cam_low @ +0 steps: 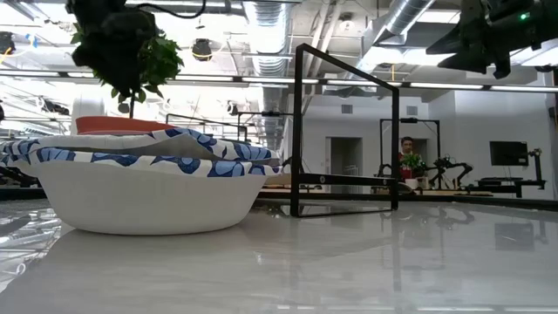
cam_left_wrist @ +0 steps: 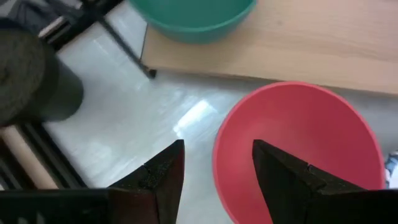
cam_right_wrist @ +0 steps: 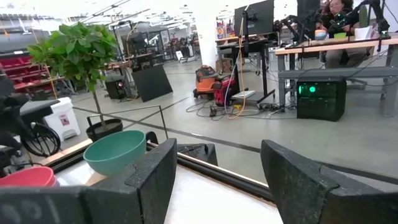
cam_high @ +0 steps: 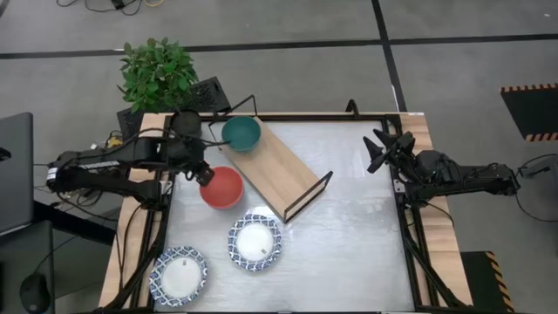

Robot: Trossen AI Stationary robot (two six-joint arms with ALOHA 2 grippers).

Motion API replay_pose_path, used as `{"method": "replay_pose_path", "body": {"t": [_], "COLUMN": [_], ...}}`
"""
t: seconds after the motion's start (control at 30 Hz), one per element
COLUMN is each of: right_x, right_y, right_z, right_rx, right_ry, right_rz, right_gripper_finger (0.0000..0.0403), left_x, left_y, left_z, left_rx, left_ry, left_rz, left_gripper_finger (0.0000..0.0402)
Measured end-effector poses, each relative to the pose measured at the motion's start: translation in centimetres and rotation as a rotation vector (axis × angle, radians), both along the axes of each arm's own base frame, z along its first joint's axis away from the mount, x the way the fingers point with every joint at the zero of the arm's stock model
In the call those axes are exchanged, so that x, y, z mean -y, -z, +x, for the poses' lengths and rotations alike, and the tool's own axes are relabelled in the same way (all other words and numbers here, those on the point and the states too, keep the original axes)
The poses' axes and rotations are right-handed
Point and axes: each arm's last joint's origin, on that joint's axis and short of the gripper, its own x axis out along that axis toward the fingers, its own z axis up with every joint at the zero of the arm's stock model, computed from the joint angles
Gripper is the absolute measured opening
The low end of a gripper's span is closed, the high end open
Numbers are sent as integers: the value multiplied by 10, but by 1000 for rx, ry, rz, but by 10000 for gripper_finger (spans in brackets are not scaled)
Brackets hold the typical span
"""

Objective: Place and stack bowls onto a shelf
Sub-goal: Stack the orange bowl on the green bowl

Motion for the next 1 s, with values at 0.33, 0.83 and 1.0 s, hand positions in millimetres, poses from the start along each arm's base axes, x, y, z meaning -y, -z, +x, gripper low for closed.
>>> {"method": "replay_pose_path", "body": {"t": [0.33, 0.83, 1.0], "right_x": [0, 0, 0], "right_y": [3, 3, 3], "right_z": [0, 0, 0], "right_rx": [-10, -20, -20], "right_ry": [-1, -2, -2], "right_rz": [22, 14, 14], "right_gripper_finger": [260, 260, 260], "left_x": [-2, 1, 1], "left_y": [16, 33, 34], "left_z": [10, 27, 27], "left_rx": [-126, -246, -252], "left_ry": [-55, -28, -13], "left_rz": [-3, -57, -72], "left_gripper_finger": [173, 173, 173]}}
